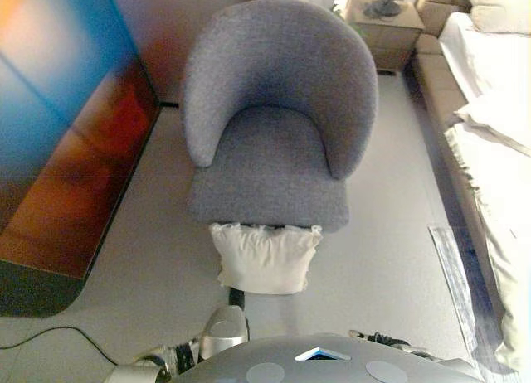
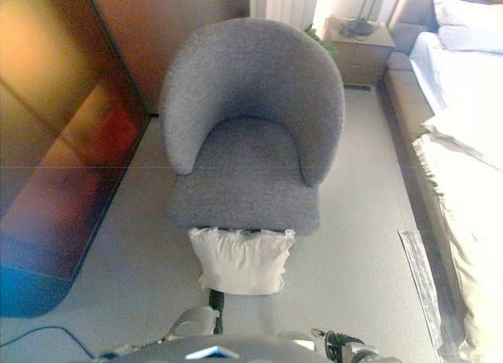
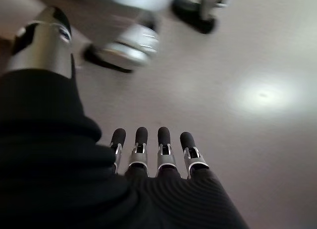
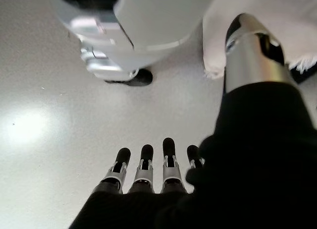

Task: Pick up the cushion and take it to the sofa

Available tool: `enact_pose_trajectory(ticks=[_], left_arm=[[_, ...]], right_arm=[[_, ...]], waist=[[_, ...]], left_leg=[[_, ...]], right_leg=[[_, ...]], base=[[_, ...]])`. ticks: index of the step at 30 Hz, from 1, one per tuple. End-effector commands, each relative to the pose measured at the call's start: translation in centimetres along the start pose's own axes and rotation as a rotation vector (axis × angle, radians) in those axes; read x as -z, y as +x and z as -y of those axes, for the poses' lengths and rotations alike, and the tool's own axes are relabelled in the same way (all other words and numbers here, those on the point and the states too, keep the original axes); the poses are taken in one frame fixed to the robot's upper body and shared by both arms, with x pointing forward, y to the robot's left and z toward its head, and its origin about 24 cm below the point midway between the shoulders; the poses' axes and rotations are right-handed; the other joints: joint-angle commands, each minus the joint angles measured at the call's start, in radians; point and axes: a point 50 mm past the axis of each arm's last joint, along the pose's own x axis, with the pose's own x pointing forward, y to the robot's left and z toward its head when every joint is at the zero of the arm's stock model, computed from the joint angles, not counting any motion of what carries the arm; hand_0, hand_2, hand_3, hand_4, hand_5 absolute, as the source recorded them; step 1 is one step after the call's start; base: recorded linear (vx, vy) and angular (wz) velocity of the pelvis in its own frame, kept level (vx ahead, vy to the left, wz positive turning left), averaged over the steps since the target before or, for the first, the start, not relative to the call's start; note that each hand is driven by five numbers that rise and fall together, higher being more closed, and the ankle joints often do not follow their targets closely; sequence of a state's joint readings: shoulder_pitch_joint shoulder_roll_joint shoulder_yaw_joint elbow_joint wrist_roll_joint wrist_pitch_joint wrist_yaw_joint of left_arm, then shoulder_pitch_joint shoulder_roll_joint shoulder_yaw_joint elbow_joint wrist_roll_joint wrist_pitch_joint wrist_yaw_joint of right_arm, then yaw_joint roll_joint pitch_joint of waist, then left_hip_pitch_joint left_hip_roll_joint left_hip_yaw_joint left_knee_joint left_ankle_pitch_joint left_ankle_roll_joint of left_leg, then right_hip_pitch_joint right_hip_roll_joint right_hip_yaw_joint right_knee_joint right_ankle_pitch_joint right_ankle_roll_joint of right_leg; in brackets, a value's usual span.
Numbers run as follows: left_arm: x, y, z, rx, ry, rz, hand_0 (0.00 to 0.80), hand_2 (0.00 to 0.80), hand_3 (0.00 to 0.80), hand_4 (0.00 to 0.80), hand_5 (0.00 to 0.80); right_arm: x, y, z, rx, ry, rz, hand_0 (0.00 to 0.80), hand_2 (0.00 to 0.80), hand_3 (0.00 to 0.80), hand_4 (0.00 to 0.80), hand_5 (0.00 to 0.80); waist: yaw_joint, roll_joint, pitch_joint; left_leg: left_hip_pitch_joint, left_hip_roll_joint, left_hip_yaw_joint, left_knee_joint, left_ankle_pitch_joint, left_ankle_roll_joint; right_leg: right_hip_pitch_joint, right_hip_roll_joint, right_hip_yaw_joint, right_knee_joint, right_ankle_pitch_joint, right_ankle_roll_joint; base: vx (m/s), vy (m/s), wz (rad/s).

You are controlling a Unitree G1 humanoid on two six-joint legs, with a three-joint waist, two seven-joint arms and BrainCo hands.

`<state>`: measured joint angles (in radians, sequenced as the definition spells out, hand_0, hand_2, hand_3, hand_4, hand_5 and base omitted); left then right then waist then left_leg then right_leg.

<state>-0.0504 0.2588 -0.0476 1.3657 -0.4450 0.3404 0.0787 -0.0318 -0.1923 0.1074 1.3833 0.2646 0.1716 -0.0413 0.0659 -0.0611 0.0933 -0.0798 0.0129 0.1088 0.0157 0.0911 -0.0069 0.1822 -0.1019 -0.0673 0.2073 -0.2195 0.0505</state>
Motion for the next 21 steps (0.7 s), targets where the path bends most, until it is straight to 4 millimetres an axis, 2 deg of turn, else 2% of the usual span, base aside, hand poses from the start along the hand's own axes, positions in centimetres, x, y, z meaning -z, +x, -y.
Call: enact_pose_trajectory(ticks=[1,3,4,6,8,10,11,13,17,21], left_arm=[[2.1,0.3,-0.6,-0.027,0.038,-0.079,0.0,0.0,0.0,0.0,0.0],[1.8,0.3,-1.0,-0.04,0.039,-0.076,0.0,0.0,0.0,0.0,0.0],[1.7,0.2,-1.2,-0.051,0.036,-0.074,0.0,0.0,0.0,0.0,0.0],[1.1,0.1,-1.3,-0.052,0.037,-0.074,0.0,0.0,0.0,0.0,0.0],[0.5,0.0,-1.3,-0.057,0.041,-0.064,0.0,0.0,0.0,0.0,0.0],[-0.4,-0.2,-1.0,-0.049,0.044,-0.043,0.0,0.0,0.0,0.0,0.0],[-0.6,-0.3,-1.0,-0.048,0.045,-0.035,0.0,0.0,0.0,0.0,0.0],[-0.6,-0.2,-0.7,-0.04,0.04,-0.028,0.0,0.0,0.0,0.0,0.0],[0.6,0.1,0.0,-0.037,0.072,-0.036,0.0,0.0,0.0,0.0,0.0],[0.9,0.2,0.4,-0.048,0.08,-0.017,0.0,0.0,0.0,0.0,0.0]], right_arm=[[-0.7,-0.1,0.9,0.019,0.01,0.032,0.0,0.0,0.0,0.0,0.0],[-0.8,-0.1,0.9,0.011,0.005,0.034,0.0,0.0,0.0,0.0,0.0],[-1.1,-0.1,0.8,0.009,-0.007,0.037,0.0,0.0,0.0,0.0,0.0],[-1.6,-0.2,0.6,0.007,-0.031,0.045,0.0,0.0,0.0,0.0,0.0],[-2.0,-0.2,0.7,0.01,-0.022,0.054,0.0,0.0,0.0,0.0,0.0],[-2.9,-0.3,0.7,0.008,-0.002,0.085,0.0,0.0,0.0,0.0,0.0],[-3.2,-0.4,0.6,0.003,-0.003,0.098,0.0,0.0,0.0,0.0,0.0],[-3.5,-0.4,0.5,-0.004,-0.011,0.103,0.0,0.0,0.0,0.0,0.0],[-2.7,-0.3,1.1,-0.004,-0.022,0.089,0.0,0.0,0.0,0.0,0.0],[-3.0,-0.4,1.4,-0.005,-0.036,0.105,0.0,0.0,0.0,0.0,0.0]], waist=[[0.008,0.021,-0.04],[0.011,0.03,-0.041],[0.007,0.035,-0.038],[-0.003,0.039,-0.029],[-0.018,0.04,-0.016],[-0.032,0.039,0.004],[-0.04,0.036,0.013],[-0.036,0.036,0.017],[-0.028,0.033,-0.003],[-0.026,0.036,-0.007]], left_leg=[[-0.079,0.02,0.005,0.04,-0.059,0.038],[-0.049,0.019,0.016,0.028,-0.076,0.05],[-0.017,0.023,0.033,0.018,-0.085,0.05],[0.024,0.027,0.041,-0.003,-0.081,0.037],[0.048,0.028,0.037,-0.012,-0.086,0.021],[0.057,0.027,0.037,-0.013,-0.104,0.012],[0.059,0.023,0.033,-0.01,-0.115,0.012],[0.048,0.027,0.033,0.003,-0.112,0.009],[0.064,0.029,0.032,-0.011,-0.101,-0.007],[0.05,0.04,0.03,0.028,-0.115,-0.022]], right_leg=[[-0.11,-0.012,-0.001,0.198,0.167,0.087],[-0.178,-0.029,-0.03,0.336,0.203,0.092],[-0.233,-0.046,-0.051,0.36,0.22,0.085],[-0.27,-0.034,-0.092,0.256,0.186,0.069],[-0.297,-0.034,-0.123,0.108,0.192,0.056],[-0.346,-0.054,-0.127,0.012,0.23,0.058],[-0.373,-0.063,-0.111,-0.001,0.264,0.066],[-0.346,-0.063,-0.121,-0.028,0.238,0.064],[-0.26,-0.053,-0.134,-0.149,0.25,0.06],[-0.238,-0.05,-0.141,-0.156,0.237,0.046]], base=[[0.228,0.1,-0.04],[0.218,0.096,-0.06],[0.194,0.044,-0.17],[0.187,-0.041,-0.14],[0.116,-0.096,-0.02],[0.012,-0.09,0.13],[-0.008,-0.102,0.2],[0.026,-0.104,0.23],[0.13,-0.108,0.22],[0.09,-0.088,0.07]])
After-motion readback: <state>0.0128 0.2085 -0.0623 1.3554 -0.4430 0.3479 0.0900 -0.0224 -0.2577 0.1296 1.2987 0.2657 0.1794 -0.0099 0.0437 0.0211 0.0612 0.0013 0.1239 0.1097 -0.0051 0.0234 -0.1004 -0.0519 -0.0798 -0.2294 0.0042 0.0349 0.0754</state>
